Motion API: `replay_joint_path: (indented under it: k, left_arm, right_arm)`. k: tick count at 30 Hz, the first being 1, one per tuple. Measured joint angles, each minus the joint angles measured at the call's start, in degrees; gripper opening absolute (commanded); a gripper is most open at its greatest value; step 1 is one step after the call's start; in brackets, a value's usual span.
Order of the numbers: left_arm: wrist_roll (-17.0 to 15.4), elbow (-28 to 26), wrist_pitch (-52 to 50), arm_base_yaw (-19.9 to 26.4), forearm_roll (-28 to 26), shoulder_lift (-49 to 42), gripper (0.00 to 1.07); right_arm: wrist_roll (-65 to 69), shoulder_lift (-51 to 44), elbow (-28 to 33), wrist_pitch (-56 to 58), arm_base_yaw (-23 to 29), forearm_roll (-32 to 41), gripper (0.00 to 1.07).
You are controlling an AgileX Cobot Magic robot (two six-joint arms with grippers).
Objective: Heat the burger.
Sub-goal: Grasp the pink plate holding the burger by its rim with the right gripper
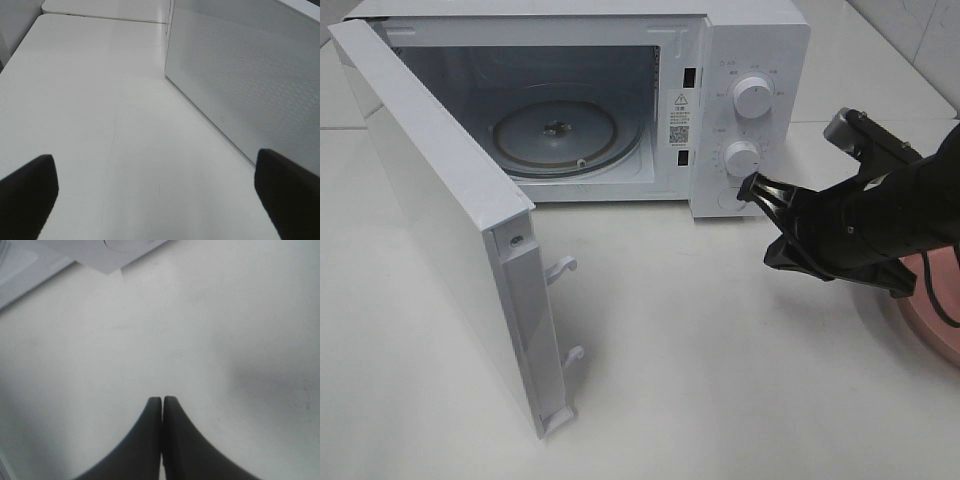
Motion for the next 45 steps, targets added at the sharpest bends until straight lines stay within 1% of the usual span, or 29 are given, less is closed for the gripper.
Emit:
replay_joint_path:
  k: [1,3,4,5,6,7,8,9,10,11,13,14,15,17,19,23,24,25,26,27,28,29,30,31,32,33,34,37,45]
  left_arm:
    - [0.0,0.0,0.0,0.0,0.0,0.0,1.0]
    - [0.0,0.0,0.0,0.0,0.0,0.0,1.0]
    - [0.0,0.0,0.0,0.0,0.0,0.0,1.0]
    - [0.0,0.0,0.0,0.0,0.0,0.0,1.0]
    - [0.0,0.0,0.0,0.0,0.0,0.0,1.0]
    - [0.0,0.0,0.0,0.0,0.0,0.0,1.0]
    - [0.0,0.0,0.0,0.0,0.0,0.0,1.0]
    - [0.0,0.0,0.0,0.0,0.0,0.0,1.0]
    - [0.0,0.0,0.0,0.0,0.0,0.0,1.0]
    - [0.0,0.0,0.0,0.0,0.0,0.0,1.0]
    - [0.0,0.0,0.0,0.0,0.0,0.0,1.0]
    - [0.0,0.0,0.0,0.0,0.0,0.0,1.0]
    - [0.0,0.0,0.0,0.0,0.0,0.0,1.0]
    - [0.0,0.0,0.0,0.0,0.0,0.0,1.0]
    - [0.0,0.0,0.0,0.0,0.0,0.0,1.0]
    - [0.0,0.0,0.0,0.0,0.0,0.0,1.0]
    - [0.0,0.0,0.0,0.0,0.0,0.0,1.0]
    - [0.0,0.0,0.0,0.0,0.0,0.0,1.0]
    - [0.0,0.0,0.0,0.0,0.0,0.0,1.0]
    - [0.0,0.0,0.0,0.0,0.0,0.0,1.0]
    - [0.0,0.0,0.0,0.0,0.0,0.0,1.0]
    - [0.0,0.0,0.0,0.0,0.0,0.0,1.0]
    - [0.0,0.0,0.0,0.0,0.0,0.0,1.0]
    - [0.0,0.0,0.0,0.0,0.0,0.0,1.0]
    - [0.0,0.0,0.0,0.0,0.0,0.0,1.0]
    - [0.0,0.0,0.0,0.0,0.0,0.0,1.0]
    - [0.0,0.0,0.0,0.0,0.0,0.0,1.0]
    - [0.0,0.0,0.0,0.0,0.0,0.0,1.0]
    - [0.0,0.0,0.0,0.0,0.0,0.0,1.0]
  right_arm:
    - [0.0,0.0,0.0,0.0,0.0,0.0,0.01]
    - [-1.3,-1.6,0.0,5.4,-2.0,-4.7,0.01]
    - [-1.3,-1.6,0.0,5.4,-2.0,-4.7,0.01]
    - [-1.7,-2.9,0.0,8.2,-3.0,-9.1,0.02]
    - [-1.7,-2.9,0.0,8.2,-3.0,-9.1,0.02]
    - [-1.8,-4.4,0.0,10.7,-3.8,-13.3,0.02]
    - [-1.8,-5.0,0.0,11.7,-4.0,-15.4,0.03]
    - [-1.8,-5.0,0.0,11.7,-4.0,-15.4,0.03]
    - [-1.9,-6.6,0.0,14.4,-4.4,-20.3,0.04]
    - [-1.9,-6.6,0.0,14.4,-4.4,-20.3,0.04]
    - [-1.9,-8.5,-0.3,19.1,-4.4,-26.0,0.04]
    - [-1.9,-8.5,-0.3,19.1,-4.4,-26.0,0.04]
    - [-1.8,-9.2,-1.2,23.2,-4.4,-28.9,0.05]
    - [-1.8,-9.3,-1.8,24.9,-4.7,-29.8,0.06]
    - [-1.8,-9.4,-3.5,30.1,-6.3,-32.0,0.08]
    - [-1.8,-9.4,-5.4,34.0,-8.5,-34.9,0.14]
    - [-1.8,-9.4,-5.7,34.5,-9.1,-35.5,0.23]
    - [-1.8,-9.4,-5.7,34.5,-9.1,-35.5,0.23]
    - [-1.8,-9.4,-6.1,35.0,-10.3,-36.7,0.37]
    - [-1.8,-9.4,-6.3,35.1,-10.8,-37.3,0.47]
    - [-1.8,-9.4,-6.3,35.1,-10.8,-37.3,0.47]
    - [-1.8,-9.4,-6.4,35.2,-11.4,-38.7,0.7]
    - [-1.8,-9.4,-6.4,35.2,-11.6,-39.2,0.8]
    - [-1.8,-9.4,-6.4,35.2,-11.6,-39.2,0.8]
    - [-1.8,-9.4,-6.4,35.2,-11.7,-40.3,0.98]
    - [-1.8,-9.4,-6.4,35.2,-11.7,-40.3,0.98]
    - [-1.8,-9.4,-6.4,34.7,-11.7,-40.9,1.03]
    - [-1.8,-8.9,-6.4,34.3,-11.7,-41.4,1.01]
    - [-1.8,-3.0,-6.5,33.3,-11.7,-41.8,1.0]
